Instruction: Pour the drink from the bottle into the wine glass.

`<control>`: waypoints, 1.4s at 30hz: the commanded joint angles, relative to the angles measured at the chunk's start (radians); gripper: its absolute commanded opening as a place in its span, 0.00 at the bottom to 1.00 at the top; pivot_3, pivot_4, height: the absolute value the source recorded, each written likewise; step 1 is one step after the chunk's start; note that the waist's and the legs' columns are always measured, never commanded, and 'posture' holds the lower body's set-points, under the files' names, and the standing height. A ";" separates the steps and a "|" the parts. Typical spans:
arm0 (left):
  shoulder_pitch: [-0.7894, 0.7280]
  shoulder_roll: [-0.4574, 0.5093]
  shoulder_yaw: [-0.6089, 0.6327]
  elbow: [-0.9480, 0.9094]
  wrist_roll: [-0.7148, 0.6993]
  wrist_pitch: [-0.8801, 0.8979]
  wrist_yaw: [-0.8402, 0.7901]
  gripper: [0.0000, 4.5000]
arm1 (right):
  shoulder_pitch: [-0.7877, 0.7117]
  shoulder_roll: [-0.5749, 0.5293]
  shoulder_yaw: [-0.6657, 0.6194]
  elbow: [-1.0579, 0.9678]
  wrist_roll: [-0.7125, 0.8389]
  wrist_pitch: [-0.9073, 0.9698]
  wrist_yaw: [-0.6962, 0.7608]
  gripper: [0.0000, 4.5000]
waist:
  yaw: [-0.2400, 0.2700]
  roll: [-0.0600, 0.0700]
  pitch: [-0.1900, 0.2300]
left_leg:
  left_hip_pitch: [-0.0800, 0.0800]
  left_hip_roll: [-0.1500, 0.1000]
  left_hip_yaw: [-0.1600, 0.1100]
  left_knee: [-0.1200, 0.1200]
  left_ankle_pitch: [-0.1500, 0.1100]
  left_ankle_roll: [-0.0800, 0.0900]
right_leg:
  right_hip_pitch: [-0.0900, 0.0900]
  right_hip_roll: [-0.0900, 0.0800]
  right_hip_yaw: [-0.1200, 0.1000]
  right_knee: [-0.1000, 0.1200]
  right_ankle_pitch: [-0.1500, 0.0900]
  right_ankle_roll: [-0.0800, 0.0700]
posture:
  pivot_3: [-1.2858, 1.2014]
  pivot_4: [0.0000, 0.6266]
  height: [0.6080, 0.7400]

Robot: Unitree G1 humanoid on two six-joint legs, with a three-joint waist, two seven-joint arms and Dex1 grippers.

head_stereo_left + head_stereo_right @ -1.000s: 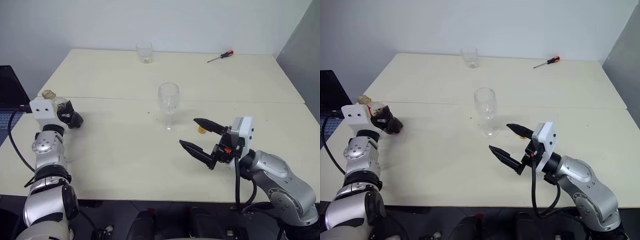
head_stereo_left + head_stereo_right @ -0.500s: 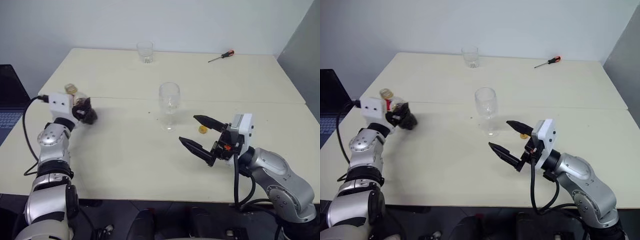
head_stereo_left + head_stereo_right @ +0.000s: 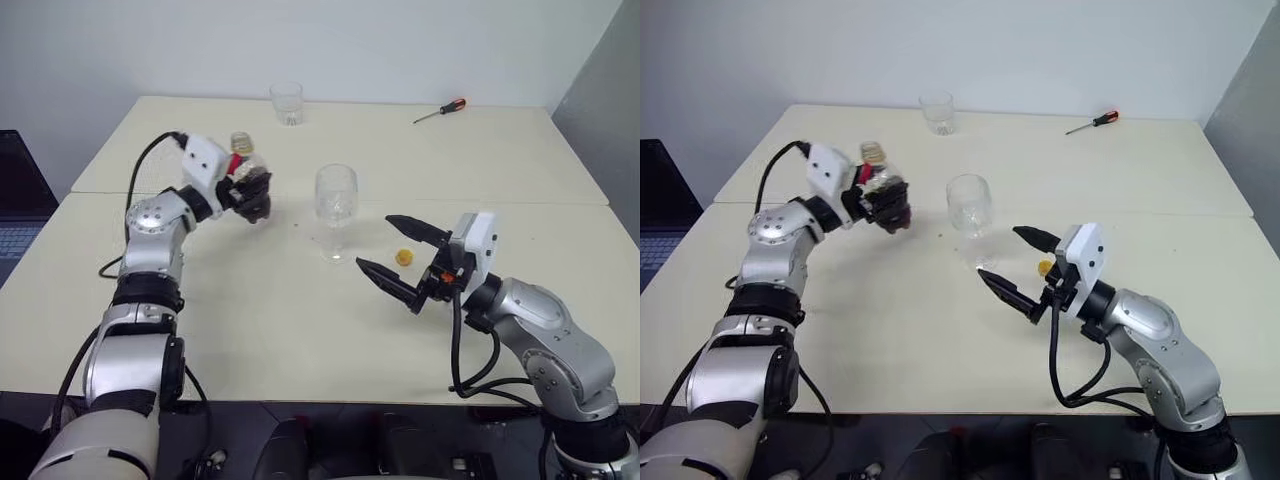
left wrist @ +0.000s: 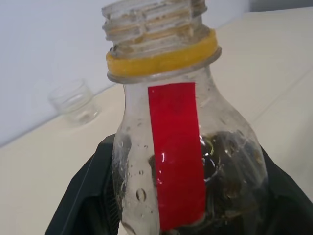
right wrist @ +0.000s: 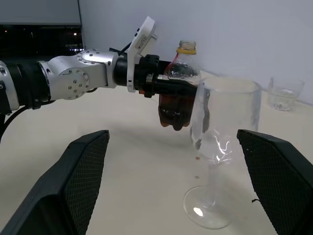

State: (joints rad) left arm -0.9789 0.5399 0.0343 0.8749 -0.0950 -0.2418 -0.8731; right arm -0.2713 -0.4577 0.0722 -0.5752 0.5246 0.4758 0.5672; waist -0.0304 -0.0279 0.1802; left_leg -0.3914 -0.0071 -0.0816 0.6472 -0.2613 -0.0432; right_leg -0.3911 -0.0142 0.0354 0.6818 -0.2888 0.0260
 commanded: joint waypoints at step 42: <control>-0.468 0.064 -0.312 0.392 0.510 -0.696 0.074 0.57 | -0.201 0.096 0.000 0.202 -0.171 -0.104 0.010 1.00 | -0.003 0.000 0.000 | -0.012 -0.001 0.002 0.012 0.000 0.000 | -0.015 0.001 0.003 0.014 0.000 0.000 | 0.52 0.24 1.00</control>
State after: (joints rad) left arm -1.3906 0.5866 -0.2777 1.2813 0.4129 -0.9078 -0.8297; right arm -0.4494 -0.3693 0.0836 -0.3618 0.3538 0.3984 0.5840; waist -0.0331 -0.0280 0.1804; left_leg -0.4036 -0.0081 -0.0793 0.6598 -0.2612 -0.0427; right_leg -0.4059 -0.0137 0.0380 0.6957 -0.2889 0.0262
